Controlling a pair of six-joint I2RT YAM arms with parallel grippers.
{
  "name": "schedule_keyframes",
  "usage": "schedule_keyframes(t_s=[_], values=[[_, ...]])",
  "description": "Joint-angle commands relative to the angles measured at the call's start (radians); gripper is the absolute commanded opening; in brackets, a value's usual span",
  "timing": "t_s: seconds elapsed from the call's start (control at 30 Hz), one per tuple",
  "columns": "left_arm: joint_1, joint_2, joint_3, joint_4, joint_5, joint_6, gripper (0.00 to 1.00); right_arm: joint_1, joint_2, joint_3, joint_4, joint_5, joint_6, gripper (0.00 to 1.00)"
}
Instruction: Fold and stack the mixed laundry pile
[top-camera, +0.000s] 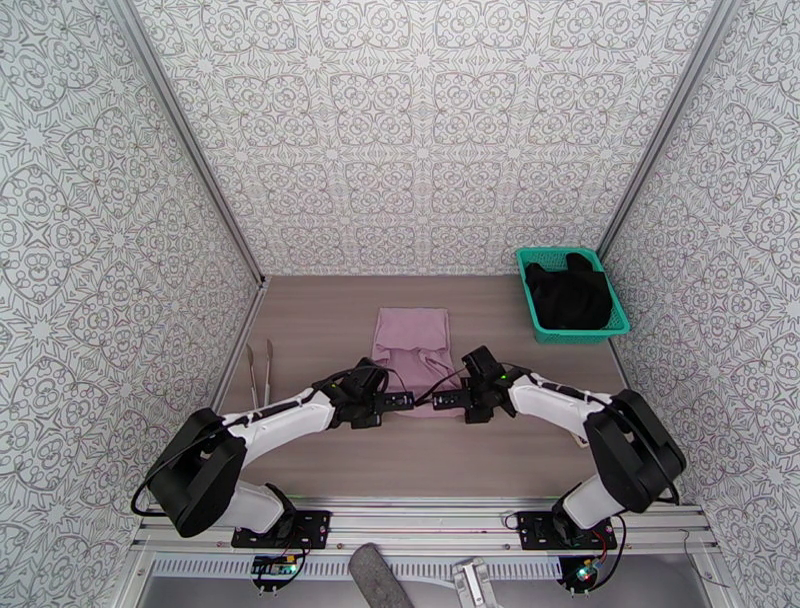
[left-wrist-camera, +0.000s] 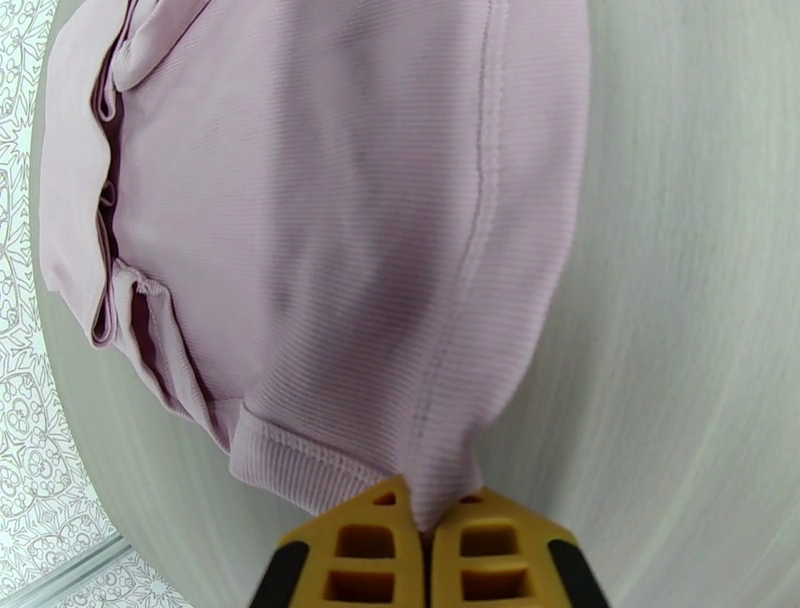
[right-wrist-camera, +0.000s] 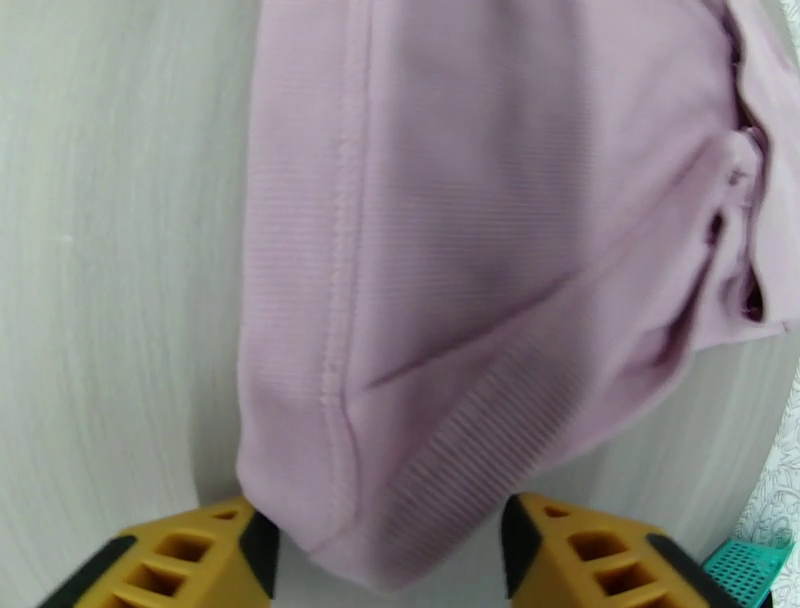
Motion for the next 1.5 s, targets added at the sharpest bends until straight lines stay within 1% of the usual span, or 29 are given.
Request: schedule_keyframes(t_s=[0.0,0.1,0.2,0.27,0.3,0.33,0.43,0.47,0.67,0.97,1.03,1.13,1.2,1.3,1.47], values=[[0.014,-0.017,-0.012,-0.003,0.027,-0.003,0.0,0.015,0.019,-0.009,0.009,-0.002,-0.002,0.52],[0.018,-0.019,-0.007,-0.006,0.029,-0.008,0.0,0.017,0.019,-0.008,0.004,0.01,0.002,0.39],[0.012,-0.028,0.017,-0.039,0.019,-0.034,0.0,0.016,-0.004,-0.003,-0.015,0.019,0.01,0.2],[0.003,-0.041,0.042,-0.068,0.003,-0.076,0.0,0.017,-0.027,0.009,-0.049,0.028,0.028,0.07],[0.0,-0.047,0.05,-0.079,-0.006,-0.1,0.0,0.017,-0.039,0.013,-0.063,0.031,0.04,0.01],[-0.006,-0.055,0.058,-0.089,-0.016,-0.133,0.0,0.017,-0.055,0.016,-0.078,0.035,0.053,0.0],[-0.043,-0.083,0.062,-0.097,-0.061,-0.203,0.0,0.017,-0.115,0.004,-0.08,0.03,0.126,0.0],[-0.063,-0.09,0.06,-0.099,-0.082,-0.251,0.0,0.017,-0.139,-0.006,-0.072,0.025,0.158,0.0],[-0.181,-0.107,0.056,-0.13,-0.166,-0.381,0.0,0.035,-0.272,-0.086,-0.037,0.02,0.305,0.0],[-0.341,-0.115,0.016,-0.141,-0.245,-0.552,0.0,0.071,-0.386,-0.087,-0.135,0.022,0.484,0.0],[-0.351,-0.123,0.016,-0.149,-0.255,-0.559,0.0,0.071,-0.43,-0.084,-0.138,0.013,0.505,0.0],[-0.332,-0.132,0.03,-0.152,-0.284,-0.534,0.0,0.071,-0.478,-0.076,-0.117,0.0,0.531,0.0],[-0.285,-0.135,0.059,-0.162,-0.27,-0.508,0.0,0.071,-0.483,-0.068,-0.094,-0.003,0.546,0.0],[-0.195,-0.135,0.109,-0.163,-0.212,-0.459,0.0,0.069,-0.449,-0.044,-0.057,0.008,0.577,0.0],[-0.034,-0.11,0.198,-0.125,-0.077,-0.35,0.0,0.048,-0.32,0.035,-0.017,0.025,0.636,0.0]])
